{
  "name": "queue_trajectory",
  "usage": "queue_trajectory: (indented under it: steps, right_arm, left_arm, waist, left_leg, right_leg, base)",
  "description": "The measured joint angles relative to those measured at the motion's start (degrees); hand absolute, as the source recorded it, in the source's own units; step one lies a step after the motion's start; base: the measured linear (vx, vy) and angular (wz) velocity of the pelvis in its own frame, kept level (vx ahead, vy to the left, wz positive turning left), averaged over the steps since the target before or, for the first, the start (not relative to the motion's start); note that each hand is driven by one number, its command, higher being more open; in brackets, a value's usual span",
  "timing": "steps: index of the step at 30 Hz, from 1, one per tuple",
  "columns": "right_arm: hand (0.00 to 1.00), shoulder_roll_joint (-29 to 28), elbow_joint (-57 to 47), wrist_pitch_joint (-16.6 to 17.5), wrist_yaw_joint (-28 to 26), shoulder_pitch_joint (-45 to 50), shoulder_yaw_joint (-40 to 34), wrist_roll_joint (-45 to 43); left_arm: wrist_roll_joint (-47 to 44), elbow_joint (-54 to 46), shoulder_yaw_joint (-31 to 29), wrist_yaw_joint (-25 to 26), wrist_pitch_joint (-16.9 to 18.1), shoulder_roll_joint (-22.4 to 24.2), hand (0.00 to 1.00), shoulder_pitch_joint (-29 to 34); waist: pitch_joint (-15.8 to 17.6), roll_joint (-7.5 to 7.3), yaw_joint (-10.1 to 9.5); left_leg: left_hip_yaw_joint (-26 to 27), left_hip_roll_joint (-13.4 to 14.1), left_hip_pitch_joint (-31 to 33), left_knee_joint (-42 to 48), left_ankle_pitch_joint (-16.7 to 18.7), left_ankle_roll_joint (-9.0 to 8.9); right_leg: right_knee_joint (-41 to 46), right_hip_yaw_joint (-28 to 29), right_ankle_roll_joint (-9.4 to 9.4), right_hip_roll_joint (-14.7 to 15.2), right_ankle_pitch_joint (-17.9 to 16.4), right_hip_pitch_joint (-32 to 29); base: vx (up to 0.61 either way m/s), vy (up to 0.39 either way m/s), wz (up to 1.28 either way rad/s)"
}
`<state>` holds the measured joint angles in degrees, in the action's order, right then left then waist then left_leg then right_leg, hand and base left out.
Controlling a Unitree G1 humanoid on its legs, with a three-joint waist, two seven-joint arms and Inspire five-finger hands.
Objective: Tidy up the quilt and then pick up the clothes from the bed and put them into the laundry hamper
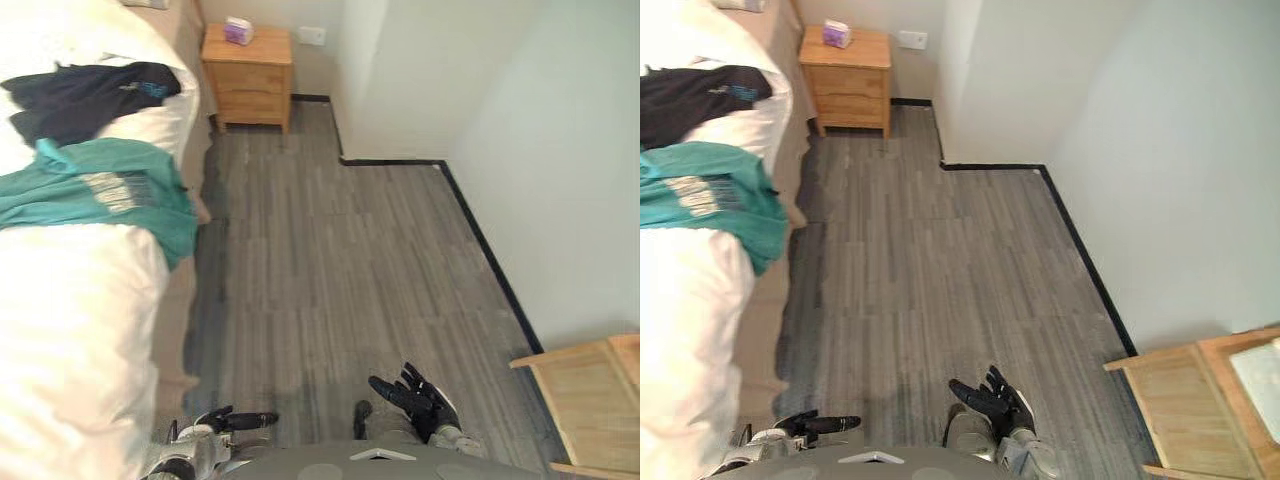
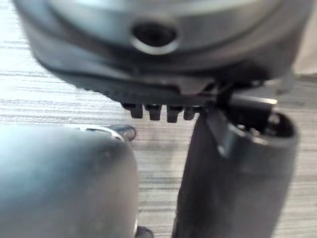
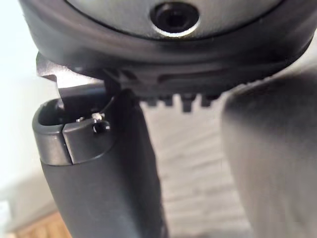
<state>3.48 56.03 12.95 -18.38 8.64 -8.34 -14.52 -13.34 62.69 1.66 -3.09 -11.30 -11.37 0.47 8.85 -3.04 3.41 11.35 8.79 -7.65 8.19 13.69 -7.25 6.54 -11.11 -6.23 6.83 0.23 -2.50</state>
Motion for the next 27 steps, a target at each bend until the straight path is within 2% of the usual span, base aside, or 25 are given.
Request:
queue_trajectory:
  steps: [1,2,3,5,7,9,10,11,12,21,26,27]
  right_arm:
    - [1.00,0.6,0.0,0.0,0.0,-0.1,0.0,0.0]
    - [1.00,1.9,0.3,0.0,-0.2,-0.1,-0.2,0.1]
    - [1.00,3.1,1.0,-0.1,-0.2,0.5,-0.2,0.0]
    - [1.00,3.9,1.7,-0.1,-0.5,1.0,-0.3,0.0]
    - [1.00,4.8,1.7,0.0,-1.2,1.5,-0.6,-0.2]
    - [1.00,5.2,1.7,0.0,-1.3,1.1,-0.9,-0.2]
    - [1.00,5.3,1.6,0.0,-1.3,0.8,-2.4,0.0]
    - [1.00,5.3,1.6,0.0,-1.3,0.8,-2.6,0.0]
    - [1.00,1.8,-0.2,-0.3,-1.4,0.5,-1.2,0.0]
    - [1.00,1.8,-0.3,-1.2,-0.6,0.7,-1.6,-0.5]
    - [1.00,1.8,0.5,-2.6,3.9,0.7,-2.2,-0.4]
    - [1.00,1.7,0.7,-2.6,4.8,0.7,-2.3,-0.2]
  left_arm:
    - [0.0,0.0,-0.3,0.0,0.0,1.0,1.00,-0.3]
    - [0.7,0.2,0.0,0.8,0.3,2.6,1.00,-0.7]
    - [0.4,0.2,-0.5,0.7,0.3,2.9,1.00,-0.6]
    - [0.7,0.2,-0.6,0.6,0.9,3.2,1.00,-0.5]
    - [0.7,-0.3,-0.5,0.4,3.3,3.7,1.00,-0.3]
    - [0.4,-0.4,-0.4,-0.2,4.8,4.8,1.00,0.0]
    - [0.3,-0.9,-0.2,-0.5,5.2,5.7,1.00,0.1]
    - [0.3,-1.1,-0.2,-0.7,5.4,6.0,1.00,0.2]
    - [-0.3,-2.5,-0.2,-2.1,5.0,3.7,1.00,1.5]
    - [-2.5,-2.5,-0.4,-1.8,4.9,3.7,1.00,1.9]
    - [-7.1,-2.5,-3.1,-1.4,5.3,4.0,1.00,2.8]
    - [-7.8,-2.5,-4.5,-1.1,5.4,4.2,1.00,3.0]
  waist:
    - [0.5,0.82,0.29]
    - [1.6,2.77,1.02]
    - [1.7,3.77,1.64]
    - [1.9,4.18,1.50]
    - [2.5,4.48,1.02]
    - [2.7,5.55,0.48]
    - [3.1,6.60,0.62]
    - [3.2,6.96,0.63]
    - [2.1,2.63,1.53]
    - [1.9,2.96,1.68]
    - [1.6,3.00,1.59]
    - [1.7,2.81,1.62]
  left_leg:
    - [-0.1,0.7,-0.2,0.0,-0.1,-0.50]
    - [-0.8,2.3,-1.0,0.5,-0.4,-1.41]
    - [-1.2,3.3,-0.8,2.9,-0.7,-2.25]
    - [-1.1,3.8,0.2,7.3,-1.3,-2.75]
    - [-2.3,3.7,4.0,16.9,-2.6,-1.37]
    - [-5.7,0.7,4.8,17.0,0.7,-1.98]
    - [-6.6,-2.4,5.2,13.4,1.6,-1.57]
    - [-6.8,-3.2,5.2,10.9,0.9,-0.88]
    - [-6.4,-9.3,2.6,-2.8,-6.8,7.45]
    - [-6.3,-9.2,2.6,-3.8,-6.8,7.47]
    - [-5.7,-9.0,2.7,-6.5,-7.9,7.24]
    - [-5.5,-8.8,3.6,-5.0,-7.2,6.33]
  right_leg:
    - [-1.3,-0.5,0.35,-0.8,-0.2,1.0]
    - [-2.2,-1.3,1.21,-2.3,-0.4,2.9]
    - [-2.1,-2.1,2.46,-3.0,-1.2,4.3]
    - [-1.8,-2.5,3.56,-3.2,-2.0,5.6]
    - [-1.2,-1.6,4.62,-3.0,-3.0,6.9]
    - [-1.1,-0.2,5.02,-2.6,-3.2,7.1]
    - [-0.7,0.3,5.10,-2.4,-3.4,7.1]
    - [-0.5,0.4,4.86,-2.4,-3.8,7.0]
    - [0.0,1.8,1.59,1.1,-2.5,3.4]
    - [-1.0,1.8,1.44,1.0,-2.4,3.5]
    - [-3.8,1.0,1.28,0.8,-1.3,3.7]
    - [-3.8,0.5,1.44,0.8,-1.4,3.7]
  base:
    - [0.04,-0.300,0.01]
    - [0.03,-0.237,0.26]
    - [0.04,-0.278,0.28]
    - [0.01,-0.173,0.14]
    - [0.00,-0.146,-0.09]
    - [-0.01,-0.035,-0.34]
    - [-0.03,0.060,-0.27]
    - [-0.03,0.057,-0.15]
    - [-0.01,0.016,-0.04]
    - [0.00,0.000,0.00]
    - [0.03,0.005,0.01]
    - [0.05,-0.004,0.11]
